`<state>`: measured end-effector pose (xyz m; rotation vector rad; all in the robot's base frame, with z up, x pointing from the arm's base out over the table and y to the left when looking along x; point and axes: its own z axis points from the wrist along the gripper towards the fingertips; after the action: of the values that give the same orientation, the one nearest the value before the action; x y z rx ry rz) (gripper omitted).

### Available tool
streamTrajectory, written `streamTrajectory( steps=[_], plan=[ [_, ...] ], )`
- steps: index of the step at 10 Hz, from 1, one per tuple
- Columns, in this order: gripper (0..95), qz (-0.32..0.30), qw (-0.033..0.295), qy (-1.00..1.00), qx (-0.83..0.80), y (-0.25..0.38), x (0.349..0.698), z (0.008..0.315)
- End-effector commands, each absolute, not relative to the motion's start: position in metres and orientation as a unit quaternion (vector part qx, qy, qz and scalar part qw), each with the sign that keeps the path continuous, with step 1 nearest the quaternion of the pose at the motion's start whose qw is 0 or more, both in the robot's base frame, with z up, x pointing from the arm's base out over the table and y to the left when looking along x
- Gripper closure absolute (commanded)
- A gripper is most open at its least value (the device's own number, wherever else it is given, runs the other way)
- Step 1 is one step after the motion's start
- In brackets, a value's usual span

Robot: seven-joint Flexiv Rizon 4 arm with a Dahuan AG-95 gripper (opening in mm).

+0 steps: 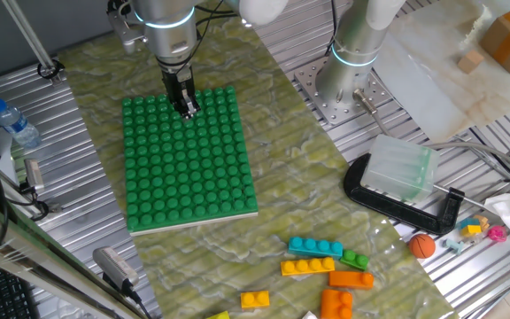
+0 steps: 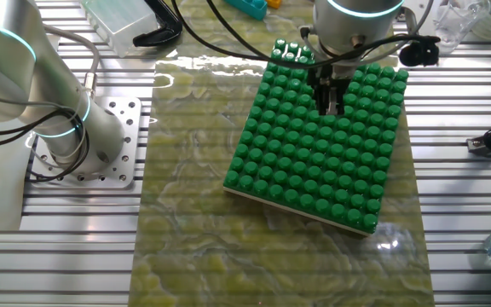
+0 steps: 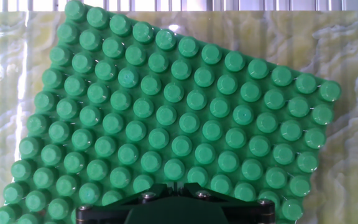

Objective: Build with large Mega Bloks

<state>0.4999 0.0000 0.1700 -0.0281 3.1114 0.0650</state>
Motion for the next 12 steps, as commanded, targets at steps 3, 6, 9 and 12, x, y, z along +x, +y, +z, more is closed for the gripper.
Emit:
streamTrajectory(
  steps=[3, 6, 9, 12],
  plan=[
    [95.0, 0.020, 0.014, 1.000, -0.009, 0.0002, 0.5001, 0.1699],
    [95.0, 0.019, 0.011, 1.000, -0.012, 0.0002, 0.5001, 0.1699],
    [95.0, 0.020, 0.012, 1.000, -0.006, 0.0002, 0.5001, 0.1699],
    [95.0, 0.021, 0.015, 0.999, -0.029, 0.0005, 0.5012, 0.1706]
  ],
)
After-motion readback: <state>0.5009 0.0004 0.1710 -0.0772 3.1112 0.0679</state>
